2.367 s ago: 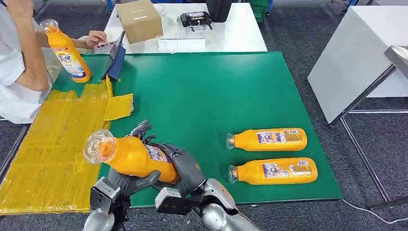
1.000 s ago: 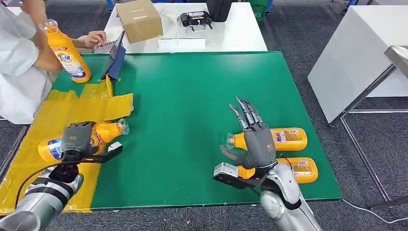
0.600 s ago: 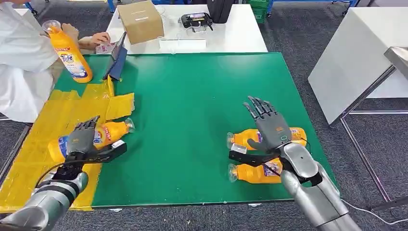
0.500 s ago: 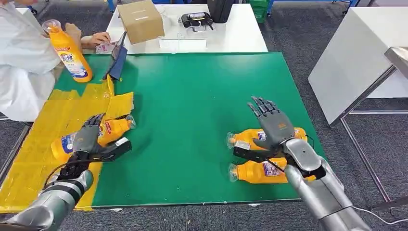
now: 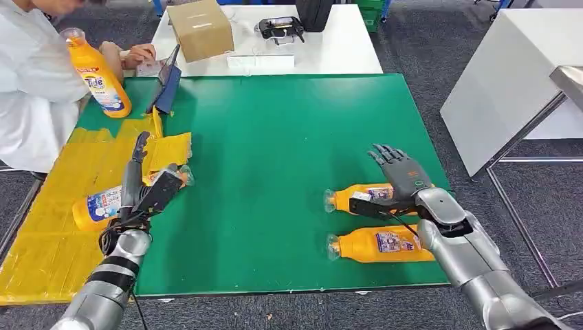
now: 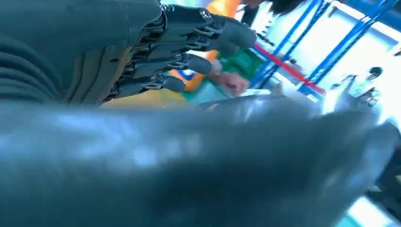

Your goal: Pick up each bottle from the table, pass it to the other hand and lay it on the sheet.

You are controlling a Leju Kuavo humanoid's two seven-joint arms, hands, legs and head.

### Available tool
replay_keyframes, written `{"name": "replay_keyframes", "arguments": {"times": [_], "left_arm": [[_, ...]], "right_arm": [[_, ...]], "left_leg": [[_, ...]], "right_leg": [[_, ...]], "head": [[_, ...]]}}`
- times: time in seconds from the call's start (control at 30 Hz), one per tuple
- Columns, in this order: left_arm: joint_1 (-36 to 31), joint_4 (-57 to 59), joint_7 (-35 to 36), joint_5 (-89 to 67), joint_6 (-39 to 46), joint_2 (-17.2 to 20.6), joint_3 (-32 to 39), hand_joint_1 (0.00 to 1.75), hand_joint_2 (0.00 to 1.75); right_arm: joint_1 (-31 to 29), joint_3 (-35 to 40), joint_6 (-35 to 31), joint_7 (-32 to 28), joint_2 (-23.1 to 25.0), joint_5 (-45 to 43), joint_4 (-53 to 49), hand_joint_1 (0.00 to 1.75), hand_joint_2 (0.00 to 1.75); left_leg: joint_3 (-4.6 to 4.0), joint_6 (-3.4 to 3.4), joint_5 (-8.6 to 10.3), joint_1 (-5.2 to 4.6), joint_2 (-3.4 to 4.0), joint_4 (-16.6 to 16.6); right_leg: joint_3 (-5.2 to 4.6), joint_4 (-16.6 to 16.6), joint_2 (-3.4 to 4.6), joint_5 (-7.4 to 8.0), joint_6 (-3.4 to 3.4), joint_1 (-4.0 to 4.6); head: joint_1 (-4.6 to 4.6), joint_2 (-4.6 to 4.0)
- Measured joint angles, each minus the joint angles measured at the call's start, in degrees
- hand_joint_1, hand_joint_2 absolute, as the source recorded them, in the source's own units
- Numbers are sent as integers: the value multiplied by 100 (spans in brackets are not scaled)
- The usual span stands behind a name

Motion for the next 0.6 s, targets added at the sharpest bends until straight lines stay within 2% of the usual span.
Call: {"name": "replay_keyframes", "arguments": {"times": [0.13,0.23,0.27,0.43,0.6], "left_arm": [[191,-548,-61,156,-57,-48,-11,0,0],[412,-1034,-258,936,-541,-68,-33,0,0],[493,-1222,-275,1248,-738,-79,-46,0,175],[857,-2120,-400,2298,-1165,-103,-122,0,175],[1071,-2670,-540,2461,-1193,-103,-177,0,175]], "right_arm": [[-83,0,-4,-13,26,-11,169,0,175],[-129,-4,68,-20,68,-118,369,0,175],[-148,-13,72,-52,81,-179,448,0,175],[-267,-59,158,-203,142,-472,914,0,175],[-352,-101,298,-304,149,-669,1297,0,175]], "left_leg": [[3,1,2,0,0,0],[12,3,3,1,1,-1],[14,3,4,2,2,-1],[33,5,0,1,14,-1],[65,5,-16,1,21,-3]], "right_leg": [[2,-1,-1,0,0,0],[8,-1,0,1,0,0],[10,-1,0,1,0,1],[20,-6,7,6,-6,-1],[-2,-10,9,-4,-18,0]], "head": [[-2,0],[-4,0],[-2,0],[-2,0],[-2,0]]}}
